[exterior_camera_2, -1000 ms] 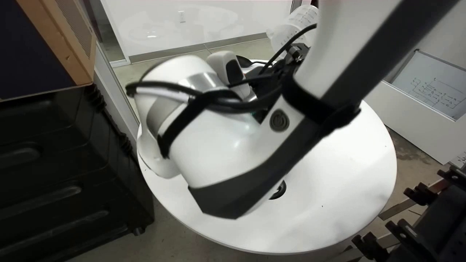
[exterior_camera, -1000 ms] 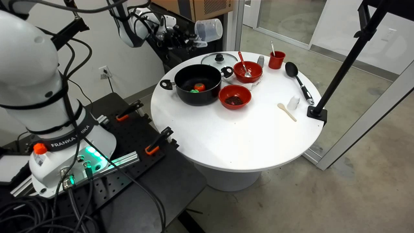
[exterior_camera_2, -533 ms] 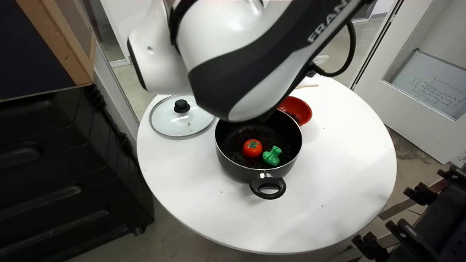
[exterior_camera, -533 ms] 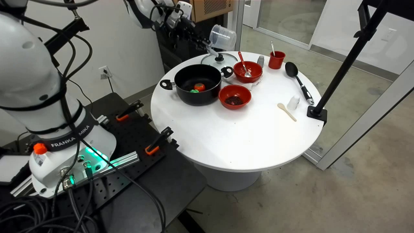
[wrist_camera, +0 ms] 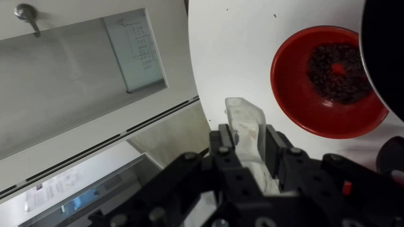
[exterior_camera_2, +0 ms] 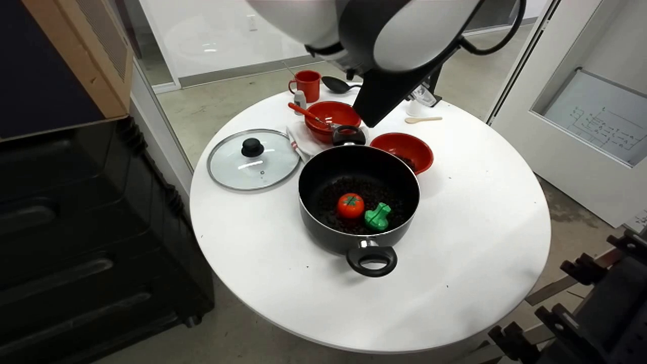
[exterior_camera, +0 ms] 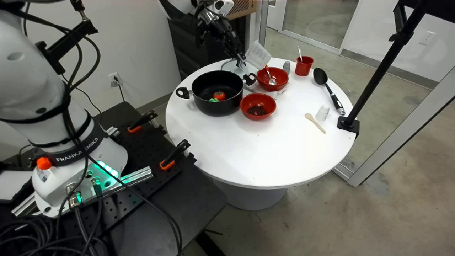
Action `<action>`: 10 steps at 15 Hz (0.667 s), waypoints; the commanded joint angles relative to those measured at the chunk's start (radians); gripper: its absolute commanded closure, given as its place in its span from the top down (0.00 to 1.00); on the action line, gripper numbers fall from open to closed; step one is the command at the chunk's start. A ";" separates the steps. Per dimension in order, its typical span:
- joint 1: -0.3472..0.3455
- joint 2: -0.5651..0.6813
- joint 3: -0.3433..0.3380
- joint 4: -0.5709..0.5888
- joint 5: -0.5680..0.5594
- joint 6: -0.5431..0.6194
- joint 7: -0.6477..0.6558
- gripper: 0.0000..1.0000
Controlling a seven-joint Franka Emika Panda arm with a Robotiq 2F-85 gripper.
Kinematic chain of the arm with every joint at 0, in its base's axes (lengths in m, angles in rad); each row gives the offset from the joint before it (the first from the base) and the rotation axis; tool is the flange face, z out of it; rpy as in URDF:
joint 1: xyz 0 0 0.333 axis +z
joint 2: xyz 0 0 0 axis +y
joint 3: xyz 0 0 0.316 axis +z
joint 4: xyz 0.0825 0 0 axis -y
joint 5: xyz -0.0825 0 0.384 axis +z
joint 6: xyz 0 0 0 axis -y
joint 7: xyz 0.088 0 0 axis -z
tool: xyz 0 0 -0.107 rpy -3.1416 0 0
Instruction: Pour the contents of the clear jar into the pot
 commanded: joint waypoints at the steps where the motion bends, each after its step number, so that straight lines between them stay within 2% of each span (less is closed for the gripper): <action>1: -0.081 -0.155 -0.054 -0.115 0.113 0.226 -0.173 0.07; 4: -0.156 -0.242 -0.118 -0.160 0.260 0.388 -0.357 0.07; 7: -0.222 -0.262 -0.197 -0.165 0.464 0.514 -0.582 0.07; 8: -0.305 -0.242 -0.156 -0.156 0.515 0.535 -0.645 0.07; 9: -0.272 -0.222 -0.230 -0.145 0.615 0.560 -0.741 0.07; 10: -0.298 -0.194 -0.236 -0.130 0.693 0.568 -0.816 0.07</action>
